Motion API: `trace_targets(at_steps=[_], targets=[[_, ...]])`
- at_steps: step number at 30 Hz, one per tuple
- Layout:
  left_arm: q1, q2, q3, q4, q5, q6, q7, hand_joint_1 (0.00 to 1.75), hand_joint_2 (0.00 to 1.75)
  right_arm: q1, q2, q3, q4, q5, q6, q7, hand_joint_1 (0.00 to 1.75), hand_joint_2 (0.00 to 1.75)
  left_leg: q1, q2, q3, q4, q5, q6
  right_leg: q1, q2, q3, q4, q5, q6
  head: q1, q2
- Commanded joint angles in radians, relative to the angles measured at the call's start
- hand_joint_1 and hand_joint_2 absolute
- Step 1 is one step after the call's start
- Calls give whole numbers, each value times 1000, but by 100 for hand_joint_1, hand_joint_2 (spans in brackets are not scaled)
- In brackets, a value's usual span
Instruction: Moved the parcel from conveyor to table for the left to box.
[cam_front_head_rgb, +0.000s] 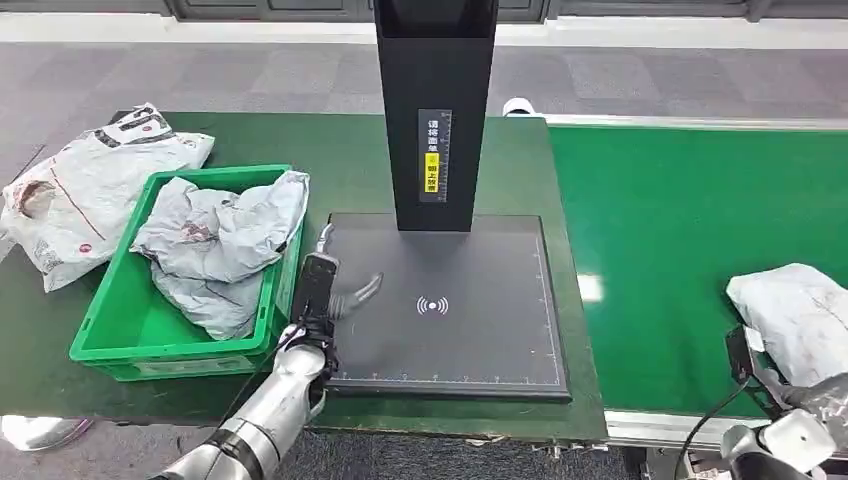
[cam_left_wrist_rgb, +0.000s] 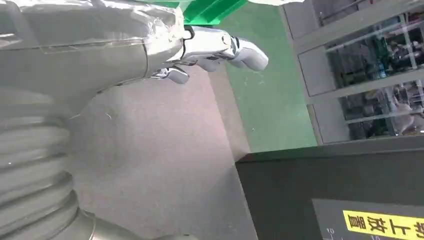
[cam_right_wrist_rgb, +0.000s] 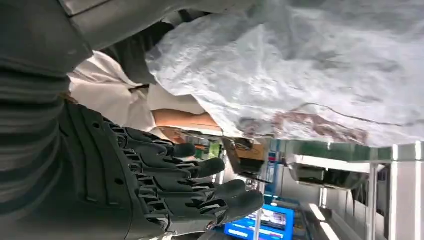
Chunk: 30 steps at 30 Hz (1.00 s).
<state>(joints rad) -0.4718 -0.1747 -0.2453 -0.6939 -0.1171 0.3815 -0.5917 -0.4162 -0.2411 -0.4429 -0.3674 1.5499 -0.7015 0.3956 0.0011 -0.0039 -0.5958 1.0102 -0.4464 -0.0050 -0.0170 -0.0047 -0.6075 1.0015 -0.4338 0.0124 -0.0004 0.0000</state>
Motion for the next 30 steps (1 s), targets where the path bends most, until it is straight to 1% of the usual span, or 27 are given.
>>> trace_targets(at_steps=[1,5,7,10,13,15,17,18,22,23,24,25,26,28,29,30], targets=[[-58,-7,38,60,-7,-12,13,0,175,43,-19,-12,-16,-56,3,-49,0,175,1,-1,1,0,0,0,1,-2,1,-1,0,-1,0,0],[-58,-7,38,60,-7,-12,13,0,175,43,-19,-12,-16,-56,3,-49,0,175,1,1,2,-1,-1,-1,1,1,3,-2,0,-1,0,0],[-58,-7,38,60,-7,-12,13,0,175,43,-19,-12,-16,-56,3,-49,0,175,1,1,1,0,0,0,1,1,1,-1,0,0,0,0],[-68,-15,38,68,-10,-21,4,0,175,42,-37,-10,13,-30,3,-21,0,175,0,1,1,0,0,0,0,1,1,-1,0,0,0,0],[-75,-19,40,74,-13,-24,4,0,175,54,-43,-18,8,-27,3,-30,0,175,1,0,2,-1,0,-1,1,0,2,-1,0,-1,0,0],[-79,-19,41,79,-15,-26,7,0,175,45,-48,-16,37,-12,3,-11,0,175,1,-1,2,-1,0,0,1,-1,3,-2,-1,-1,0,0],[-86,-25,49,95,-18,-23,4,0,175,20,-48,-21,91,-5,21,9,0,175,1,1,1,0,-1,0,1,1,1,-1,0,0,0,0],[-89,-26,52,100,-18,-22,2,0,175,10,-44,-25,106,-7,63,19,0,175,1,1,2,0,-1,0,1,1,2,-1,0,-1,0,0],[-100,-21,63,106,-17,-22,-1,0,175,6,-34,-35,124,-7,121,61,0,175,1,2,2,-1,0,-1,1,2,2,-1,0,-1,0,0],[-105,-17,65,109,-19,-25,2,0,175,2,-29,-54,142,-24,220,70,0,175,1,1,1,0,0,0,1,1,1,-1,0,0,0,0],[-111,-16,68,115,-22,-22,0,0,175,2,-18,-67,136,-35,283,73,0,175,1,2,2,-1,0,-1,1,2,2,-1,0,-1,0,0],[-118,-14,72,122,-20,-32,-4,0,175,-4,0,-122,142,-97,350,37,0,175,1,2,2,-1,0,-1,2,2,2,-2,0,-1,0,0],[-122,-13,76,124,-16,-40,-6,0,175,-2,4,-92,141,-62,388,66,0,175,1,2,2,0,-1,-1,2,2,2,-1,0,-1,0,0],[-125,-11,78,117,-15,-49,-8,0,175,2,17,-102,127,-68,385,72,0,175,2,4,3,-1,-1,-1,2,4,3,-2,1,-1,0,0],[-124,-11,78,115,-16,-48,-7,0,175,2,18,-102,127,-67,385,72,0,175,2,5,7,-5,0,-1,3,5,6,-6,2,-2,0,0],[-121,-11,77,110,-18,-48,-4,0,175,0,19,-112,127,-79,393,62,2,175,2,3,2,-1,-1,-1,2,3,2,-2,1,-1,0,0]])
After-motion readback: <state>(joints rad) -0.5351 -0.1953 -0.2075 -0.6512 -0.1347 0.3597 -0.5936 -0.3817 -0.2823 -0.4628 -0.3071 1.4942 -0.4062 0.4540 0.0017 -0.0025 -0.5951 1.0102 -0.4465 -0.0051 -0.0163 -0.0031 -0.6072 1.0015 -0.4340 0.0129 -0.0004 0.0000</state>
